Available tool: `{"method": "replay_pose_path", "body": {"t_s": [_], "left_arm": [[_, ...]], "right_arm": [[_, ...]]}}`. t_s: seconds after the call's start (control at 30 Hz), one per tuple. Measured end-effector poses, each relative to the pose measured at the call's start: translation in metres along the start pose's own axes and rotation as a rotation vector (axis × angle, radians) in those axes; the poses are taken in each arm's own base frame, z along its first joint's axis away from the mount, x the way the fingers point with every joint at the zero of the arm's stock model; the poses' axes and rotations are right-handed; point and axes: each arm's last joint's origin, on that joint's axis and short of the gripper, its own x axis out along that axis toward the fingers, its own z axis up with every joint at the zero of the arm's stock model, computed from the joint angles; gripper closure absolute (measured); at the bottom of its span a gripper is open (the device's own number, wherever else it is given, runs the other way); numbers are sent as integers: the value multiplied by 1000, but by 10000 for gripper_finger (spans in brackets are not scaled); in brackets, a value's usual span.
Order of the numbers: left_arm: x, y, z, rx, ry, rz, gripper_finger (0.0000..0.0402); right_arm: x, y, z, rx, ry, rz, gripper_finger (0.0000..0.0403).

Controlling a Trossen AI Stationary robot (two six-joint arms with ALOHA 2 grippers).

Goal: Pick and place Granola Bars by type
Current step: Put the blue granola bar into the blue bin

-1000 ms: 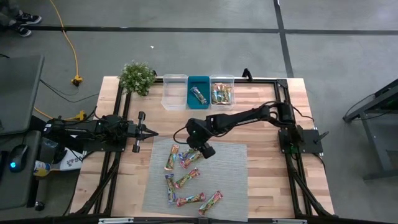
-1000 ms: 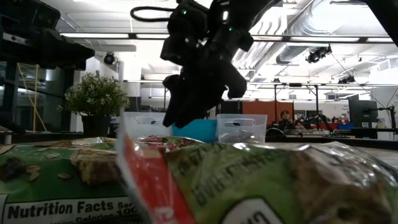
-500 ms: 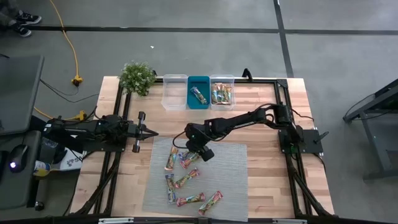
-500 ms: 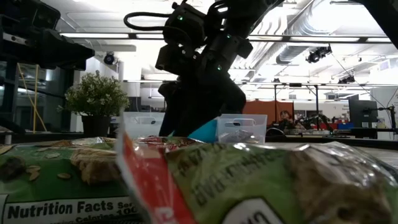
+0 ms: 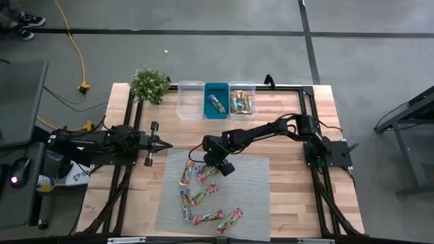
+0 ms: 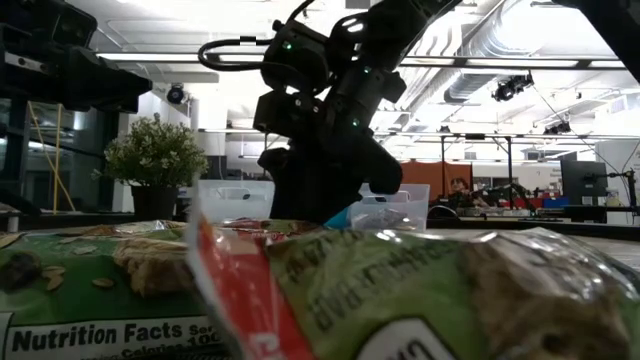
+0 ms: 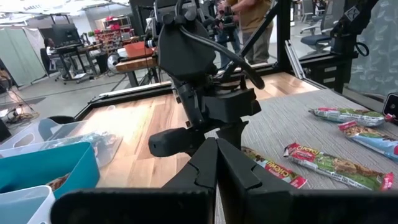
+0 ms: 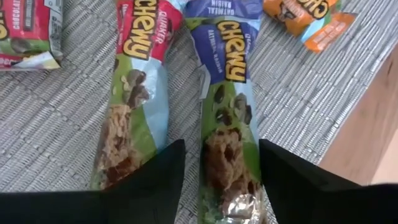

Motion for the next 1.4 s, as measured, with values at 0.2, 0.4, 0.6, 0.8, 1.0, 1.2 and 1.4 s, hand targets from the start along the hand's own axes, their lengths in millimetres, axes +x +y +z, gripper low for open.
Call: {"method": "replay_pose_path", "body": {"t_s": [0.2, 0.4, 0.6, 0.8, 1.0, 1.2, 1.4], "left_arm": [[0, 0, 0, 0, 0, 0, 401], [0, 0, 0, 0, 0, 0, 401], [0, 0, 0, 0, 0, 0, 401], [0, 0, 0, 0, 0, 0, 401], [0, 0, 0, 0, 0, 0, 401], [0, 0, 0, 0, 0, 0, 401], [0, 0, 0, 0, 0, 0, 401]], "right_arm": [[0, 0, 0, 1, 12, -12, 242], [0, 1, -2, 13, 27, -5, 278], [0, 0, -2, 87, 46, -47, 302], [-4, -2, -1, 183, 49, -81, 310], [-27, -5, 10, 219, -8, -147, 311], [-60, -8, 29, 287, -151, -197, 311], [-97, -17, 47, 393, -352, -299, 311]]}}
